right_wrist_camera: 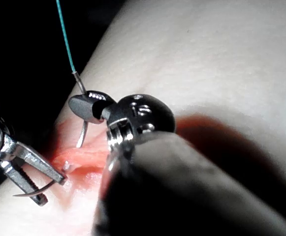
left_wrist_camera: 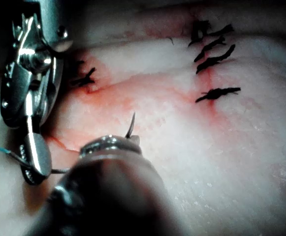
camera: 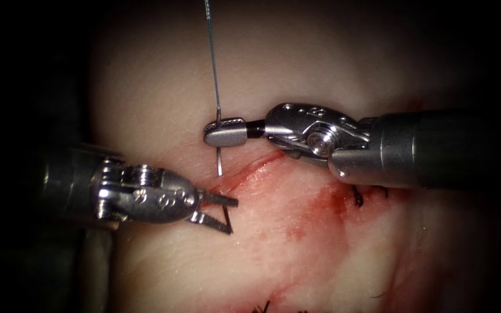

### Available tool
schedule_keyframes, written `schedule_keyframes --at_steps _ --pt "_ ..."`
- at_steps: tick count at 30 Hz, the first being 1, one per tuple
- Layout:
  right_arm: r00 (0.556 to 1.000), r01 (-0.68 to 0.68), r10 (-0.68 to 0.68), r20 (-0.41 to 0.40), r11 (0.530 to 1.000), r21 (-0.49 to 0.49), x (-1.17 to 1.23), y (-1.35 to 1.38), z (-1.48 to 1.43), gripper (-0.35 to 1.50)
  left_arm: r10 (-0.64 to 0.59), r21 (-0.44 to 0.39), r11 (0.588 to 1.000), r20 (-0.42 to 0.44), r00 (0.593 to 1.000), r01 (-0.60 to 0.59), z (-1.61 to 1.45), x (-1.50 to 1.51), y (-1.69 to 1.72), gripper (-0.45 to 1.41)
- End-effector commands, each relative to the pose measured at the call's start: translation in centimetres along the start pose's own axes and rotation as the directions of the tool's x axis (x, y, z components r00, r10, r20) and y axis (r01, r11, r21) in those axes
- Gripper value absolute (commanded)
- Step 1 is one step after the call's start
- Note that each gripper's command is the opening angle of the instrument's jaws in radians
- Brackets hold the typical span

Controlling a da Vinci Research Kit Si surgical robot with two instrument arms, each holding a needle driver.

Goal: Wound Closure

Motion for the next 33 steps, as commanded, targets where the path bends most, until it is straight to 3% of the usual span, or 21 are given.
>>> schedule_keyframes --at_steps 1,3,7,9,12,13,15,17,20,23,28,33 --pt "1.000 0.002 -0.002 -0.003 1.000 0.003 0.01 0.03 0.09 -0.35 -0.001 -0.005 1.000 -0.001 1.000 0.001 0.09 0.00 0.00 0.17" --pt "1.000 0.002 -0.002 -0.010 1.000 0.008 0.01 0.02 0.10 -0.35 -0.005 -0.013 1.000 -0.001 1.000 0.005 0.17 -0.01 0.02 0.12" --pt "1.000 0.002 -0.002 -0.017 1.000 0.014 0.00 -0.01 0.12 -0.35 -0.128 -0.015 0.992 -0.005 0.992 0.128 0.26 -0.08 0.11 -0.33" --pt "0.998 0.060 -0.060 -0.032 0.998 -0.006 0.00 -0.02 0.13 -0.35 -0.230 -0.025 0.973 -0.010 0.973 0.230 0.27 -0.08 0.15 -0.45" --pt "0.955 0.289 -0.292 -0.049 0.956 -0.048 0.00 -0.03 0.15 0.69 -0.349 -0.054 0.937 -0.038 0.937 0.346 0.24 -0.05 0.16 -0.45" --pt "0.932 0.355 -0.358 -0.051 0.933 -0.062 0.00 -0.03 0.16 0.81 -0.374 -0.067 0.926 -0.057 0.925 0.371 0.23 -0.04 0.16 -0.45" --pt "0.889 0.450 -0.455 -0.050 0.889 -0.079 0.01 -0.05 0.16 0.88 -0.478 -0.124 0.877 -0.126 0.869 0.464 0.23 -0.04 0.16 -0.45" --pt "0.844 0.529 -0.534 -0.047 0.844 -0.088 0.05 -0.06 0.15 0.84 -0.513 -0.163 0.857 -0.188 0.838 0.488 0.23 -0.05 0.16 -0.45" --pt "0.791 0.604 -0.610 -0.046 0.791 -0.100 0.13 -0.08 0.13 0.86 -0.584 -0.208 0.811 -0.208 0.785 0.547 0.21 -0.05 0.16 -0.45" --pt "0.753 0.647 -0.656 -0.045 0.751 -0.127 0.24 -0.11 0.09 0.93 -0.666 -0.278 0.744 -0.242 0.705 0.608 0.17 -0.02 0.16 -0.45" --pt "0.730 0.669 -0.682 -0.045 0.726 -0.161 0.41 -0.17 0.00 0.84 -0.804 -0.417 0.594 -0.324 0.499 0.687 0.00 0.07 0.11 -0.45" --pt "0.726 0.671 -0.687 -0.042 0.720 -0.179 0.40 -0.18 -0.03 0.83 -0.879 -0.539 0.461 -0.384 0.282 0.705 -0.28 0.20 -0.01 -0.45"
